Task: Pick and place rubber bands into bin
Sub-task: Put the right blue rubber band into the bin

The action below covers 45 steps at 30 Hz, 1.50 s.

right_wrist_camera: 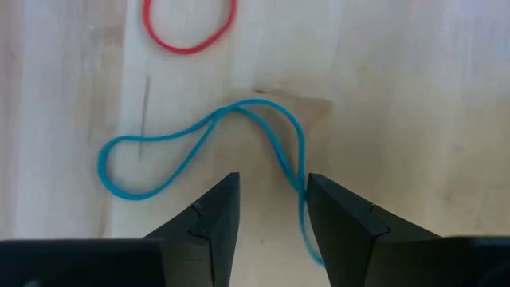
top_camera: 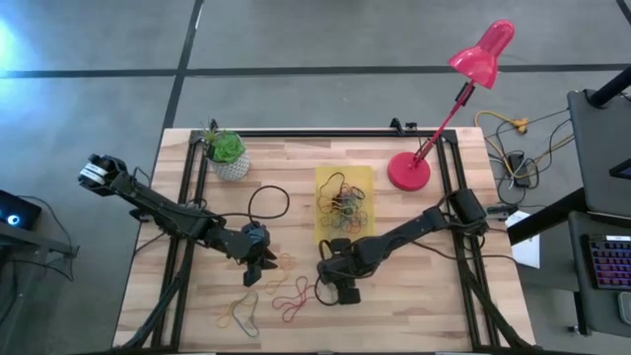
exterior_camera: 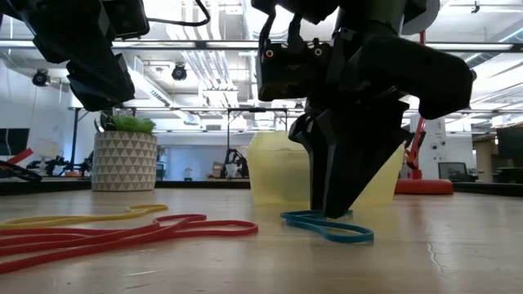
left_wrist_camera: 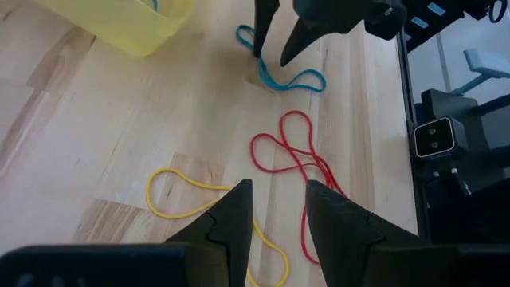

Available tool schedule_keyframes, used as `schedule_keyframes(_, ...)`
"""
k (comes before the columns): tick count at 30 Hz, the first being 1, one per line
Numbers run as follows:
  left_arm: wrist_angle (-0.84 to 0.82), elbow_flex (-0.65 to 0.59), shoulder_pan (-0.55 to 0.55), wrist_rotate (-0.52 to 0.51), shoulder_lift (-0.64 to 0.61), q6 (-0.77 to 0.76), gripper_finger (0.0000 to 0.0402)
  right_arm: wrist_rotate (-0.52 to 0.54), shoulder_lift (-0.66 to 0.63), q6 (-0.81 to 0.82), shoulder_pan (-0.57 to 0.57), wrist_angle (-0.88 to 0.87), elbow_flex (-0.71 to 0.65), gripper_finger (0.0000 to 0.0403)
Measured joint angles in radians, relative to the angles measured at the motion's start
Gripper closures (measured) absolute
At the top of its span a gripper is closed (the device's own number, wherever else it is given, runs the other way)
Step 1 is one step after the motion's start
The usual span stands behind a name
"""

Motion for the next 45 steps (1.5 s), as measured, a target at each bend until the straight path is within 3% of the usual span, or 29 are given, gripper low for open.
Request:
schedule_keyframes(10, 0.0, 0.0, 0.001, -0.002, 0.0, -0.002, 0.03, 0.036, 0.0, 0.001, -0.001, -0.132, 0.061, 0.0266)
schedule_keyframes(18, 0.0, 0.0, 0.001, -0.003, 0.0, -0.001, 0.03, 0.197, -0.052, 0.103, -0.002, -0.195, 0.102, 0.0266)
schedule_keyframes(22, 0.0, 0.0, 0.001, -0.003, -0.001, 0.0, 0.03, 0.198, -0.052, 0.225, 0.01, -0.224, 0.115, 0.0266)
schedule_keyframes(30, -0.003, -0.003, 0.0, -0.003, -0.001, 0.001, 0.03, 0.199, -0.052, 0.621, 0.068, -0.236, 0.116, 0.0279)
schedule_keyframes(38, -0.002, -0.021, 0.0, -0.003, -0.001, 0.026, 0.03, 0.236, -0.051, 0.842, 0.089, -0.166, 0.093, 0.028)
schedule_keyframes(45, 0.001, -0.058, 0.0, -0.002, -0.001, 0.02, 0.03, 0.176, -0.051, 0.965, 0.089, -0.059, 0.046, 0.0251)
